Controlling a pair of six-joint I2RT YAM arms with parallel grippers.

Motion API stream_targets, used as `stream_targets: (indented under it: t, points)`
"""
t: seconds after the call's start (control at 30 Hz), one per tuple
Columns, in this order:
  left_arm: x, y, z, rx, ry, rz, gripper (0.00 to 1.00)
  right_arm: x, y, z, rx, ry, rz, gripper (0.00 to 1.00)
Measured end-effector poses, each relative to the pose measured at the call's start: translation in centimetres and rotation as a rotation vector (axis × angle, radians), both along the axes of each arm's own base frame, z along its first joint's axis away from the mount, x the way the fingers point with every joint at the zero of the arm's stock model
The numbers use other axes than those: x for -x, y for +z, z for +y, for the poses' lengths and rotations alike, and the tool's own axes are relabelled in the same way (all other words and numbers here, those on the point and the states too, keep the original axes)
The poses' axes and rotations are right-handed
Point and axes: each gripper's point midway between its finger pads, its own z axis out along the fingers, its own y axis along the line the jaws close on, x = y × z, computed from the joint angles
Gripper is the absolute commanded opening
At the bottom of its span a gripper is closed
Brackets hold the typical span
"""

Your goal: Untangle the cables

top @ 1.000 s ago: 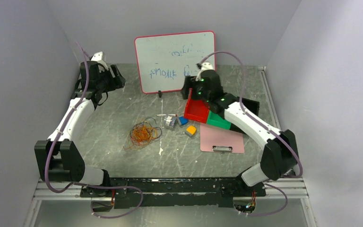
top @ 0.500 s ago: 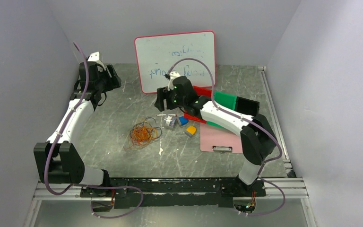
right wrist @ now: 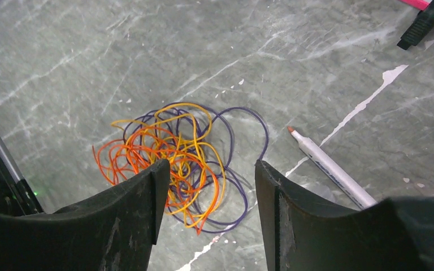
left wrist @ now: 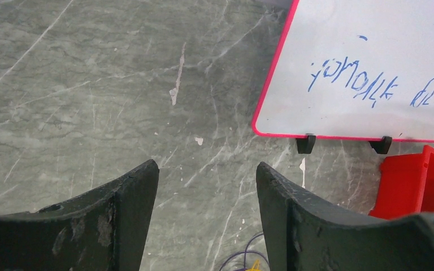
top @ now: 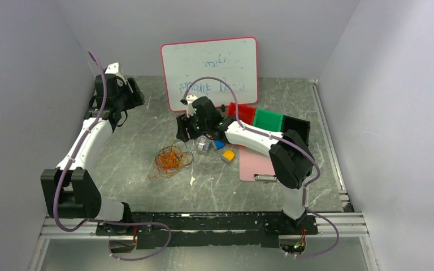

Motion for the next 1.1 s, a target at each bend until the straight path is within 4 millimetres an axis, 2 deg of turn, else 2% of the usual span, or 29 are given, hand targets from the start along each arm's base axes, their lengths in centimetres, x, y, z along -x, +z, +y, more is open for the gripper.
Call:
stream_targets:
  t: [0.27, 0.5, 0.7, 0.9, 1.1]
  points:
    - [-0.2, -0.8, -0.1, 0.005, -0.008, 0.020, 0.68, 1.5, -1.4, -0.4, 0.054, 0.074, 0.003, 0.50]
    - [-0.2, -0.9, -0.5, 0.019, -0.028, 0.024, 0.68, 2.8, -1.9, 0.5, 0.030, 0.154, 0.027, 0.49]
    - [-0.2, -1.1, -0.8, 0.027, -0.041, 0.027, 0.68, 3.7, -5.0, 1.4, 0.041, 0.198, 0.087, 0.49]
    - [-0.2, -1.2, -1.0, 0.036, -0.050, 0.027, 0.67, 3.7, -7.1, 1.9, 0.055, 0.211, 0.119, 0.48]
    - [-0.2, -1.3, -1.2, 0.042, -0.054, 0.030, 0.67, 3.5, -7.1, 2.4, 0.037, 0.212, 0.112, 0.43]
